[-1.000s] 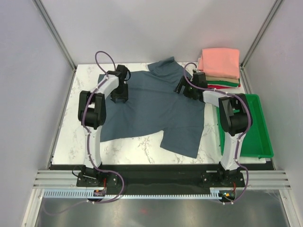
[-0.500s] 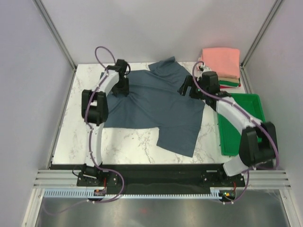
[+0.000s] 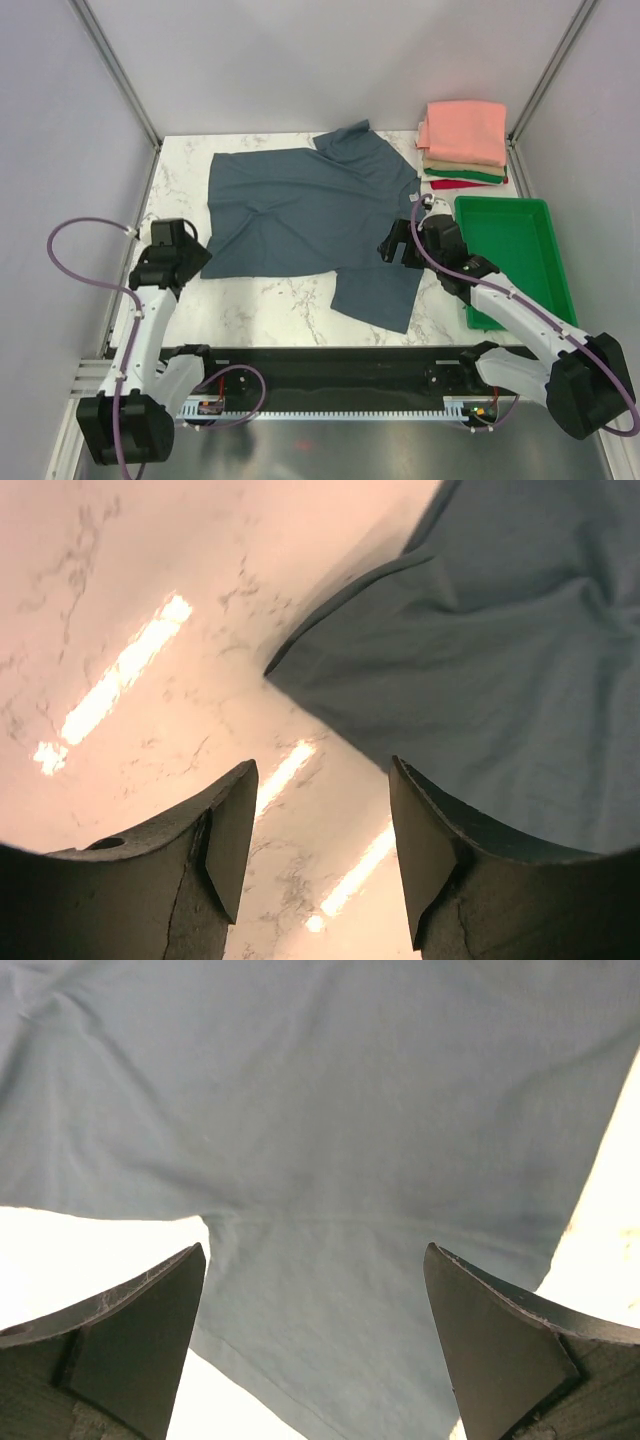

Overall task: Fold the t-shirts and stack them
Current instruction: Fold the tshirt

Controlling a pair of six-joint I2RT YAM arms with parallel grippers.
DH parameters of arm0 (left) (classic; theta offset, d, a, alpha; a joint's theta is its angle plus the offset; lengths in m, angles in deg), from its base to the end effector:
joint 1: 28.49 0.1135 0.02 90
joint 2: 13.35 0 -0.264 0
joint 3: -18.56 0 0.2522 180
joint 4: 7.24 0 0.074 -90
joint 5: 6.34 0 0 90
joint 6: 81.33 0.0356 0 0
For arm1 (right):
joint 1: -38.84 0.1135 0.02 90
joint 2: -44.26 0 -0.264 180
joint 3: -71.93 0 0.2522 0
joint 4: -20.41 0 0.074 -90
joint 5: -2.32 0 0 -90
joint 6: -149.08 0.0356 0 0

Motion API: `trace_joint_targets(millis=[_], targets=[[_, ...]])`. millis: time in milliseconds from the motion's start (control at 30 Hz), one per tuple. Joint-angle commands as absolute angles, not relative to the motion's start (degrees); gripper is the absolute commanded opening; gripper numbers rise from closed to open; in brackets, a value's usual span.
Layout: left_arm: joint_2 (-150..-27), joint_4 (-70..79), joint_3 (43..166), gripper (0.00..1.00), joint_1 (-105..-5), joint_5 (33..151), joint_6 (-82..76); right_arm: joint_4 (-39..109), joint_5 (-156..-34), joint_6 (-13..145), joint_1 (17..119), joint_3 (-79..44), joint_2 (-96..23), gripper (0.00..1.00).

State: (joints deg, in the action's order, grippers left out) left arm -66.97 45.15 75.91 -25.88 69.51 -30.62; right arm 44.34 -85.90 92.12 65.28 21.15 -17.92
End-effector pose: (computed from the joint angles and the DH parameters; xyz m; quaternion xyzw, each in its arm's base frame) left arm 0.1862 0.0172 0.2610 -0.3726 0.8516 -0.0008 0.3688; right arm 0.2095 0.1029 0.2338 0.0583 0.8863 0.2158 0.4055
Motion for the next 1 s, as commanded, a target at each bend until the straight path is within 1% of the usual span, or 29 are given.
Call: trace_joint_targets(millis=[0, 167, 300, 433, 700, 900, 967], targets=[[-67.5, 38.6, 69.2, 0.62, -23.1, 69.8, -38.2, 41.6, -86.7, 93.7, 65.7, 23.0, -16.6, 0.98], [-70.6, 34.7, 66.4, 0.61, -21.5, 70.5, -39.6, 41.5, -87.6, 92.8, 65.7, 24.4, -16.1, 0.98], [-73.4, 31.8, 65.9, 0.6, -20.9, 69.0, -40.5, 41.9, -87.5, 92.1, 65.7, 25.4, -15.4, 0.98], [-76.6, 29.2, 65.2, 0.6, -20.6, 70.2, -40.6, 41.9, -87.5, 91.9, 65.7, 26.6, -14.6, 0.98], [-80.5, 24.3, 62.8, 0.59, -20.4, 71.0, -40.7, 41.5, -87.1, 90.8, 65.8, 27.0, -16.2, 0.98], [-81.6, 21.4, 61.9, 0.54, -20.5, 70.5, -40.1, 40.7, -86.3, 91.1, 65.8, 27.8, -16.4, 0.98], [-82.1, 20.4, 61.8, 0.5, -20.5, 70.1, -39.4, 40.7, -86.2, 91.1, 65.7, 28.1, -16.6, 0.98]])
